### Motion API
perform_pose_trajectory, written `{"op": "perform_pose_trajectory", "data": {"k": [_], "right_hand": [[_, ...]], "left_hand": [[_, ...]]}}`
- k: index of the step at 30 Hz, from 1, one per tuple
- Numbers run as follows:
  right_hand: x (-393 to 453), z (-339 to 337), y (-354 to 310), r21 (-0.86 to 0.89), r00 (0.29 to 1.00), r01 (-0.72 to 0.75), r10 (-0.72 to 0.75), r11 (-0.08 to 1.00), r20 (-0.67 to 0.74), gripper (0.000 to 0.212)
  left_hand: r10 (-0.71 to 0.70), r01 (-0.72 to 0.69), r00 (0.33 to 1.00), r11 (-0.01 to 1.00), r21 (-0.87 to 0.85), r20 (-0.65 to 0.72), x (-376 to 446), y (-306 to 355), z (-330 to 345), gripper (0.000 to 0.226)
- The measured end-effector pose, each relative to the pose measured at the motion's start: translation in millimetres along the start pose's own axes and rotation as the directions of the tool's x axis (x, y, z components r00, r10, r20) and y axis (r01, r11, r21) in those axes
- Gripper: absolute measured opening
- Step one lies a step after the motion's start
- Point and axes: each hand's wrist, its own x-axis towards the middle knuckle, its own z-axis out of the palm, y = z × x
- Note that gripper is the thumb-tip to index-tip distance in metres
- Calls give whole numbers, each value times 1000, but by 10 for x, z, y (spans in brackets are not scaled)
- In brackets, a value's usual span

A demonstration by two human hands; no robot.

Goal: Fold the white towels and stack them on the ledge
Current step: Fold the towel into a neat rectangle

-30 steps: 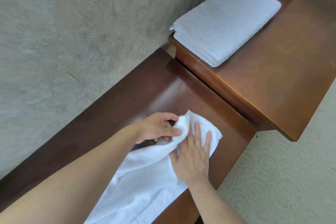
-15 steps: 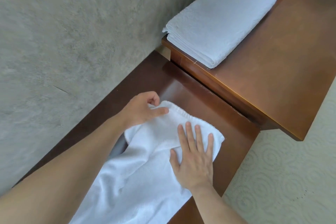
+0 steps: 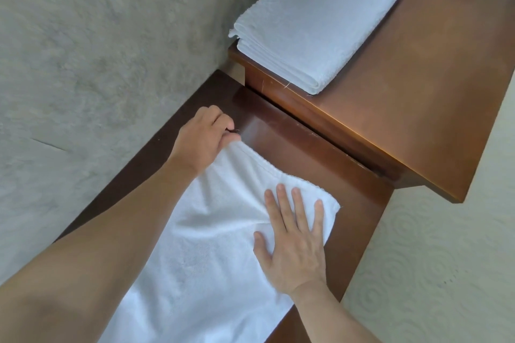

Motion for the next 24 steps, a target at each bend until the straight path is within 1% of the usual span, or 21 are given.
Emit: {"op": "perform_pose_trajectory", "data": {"k": [2,5,8,9,11,13,15,17,21,23,24], "right_hand": [[9,-4,-4,-5,1000,-4,4,1000,5,74],[-4,0,-1,-15,1000,-6,6,1000,10,75],[-9,4,11,-7,1000,-7,7,1000,7,75],[-13,5,13,-4,1000,-7,7,1000,7,76],[-13,9,7,4,1000,-12,11,1000,11,76],[-12,2,-1,16,1000,-21,20,1000,21,77],[-9,-12,-4,28,999,-29,28,999,32,77],[-12,-13,-5,21,999,-28,27,999,38,75],[-14,-7,-9,26,999,-35,34,999,21,75],[-22,-30,-14,18,998,-26,25,999,50,76],[-33,-40,-16,13,998,-15,14,1000,64,76]], "left_hand": [[-41,42,999,999,23,-15,36,-29,4,38],[-148,151,986,988,39,-78,-109,89,-71,41],[-239,234,963,971,-53,-128,-575,478,-217,40],[-277,269,954,960,-83,-112,-801,636,-243,42],[-384,379,923,920,-99,-34,-1294,949,-241,48],[-495,496,868,868,-15,48,-1740,1214,-193,59],[-579,565,807,814,134,113,-2012,1393,-125,69],[-645,616,748,762,200,156,-2116,1492,-77,77],[-681,636,714,727,260,160,-2126,1492,20,86],[-715,660,683,691,296,149,-2119,1492,35,91],[-719,660,679,686,306,149,-2121,1491,36,92]]}}
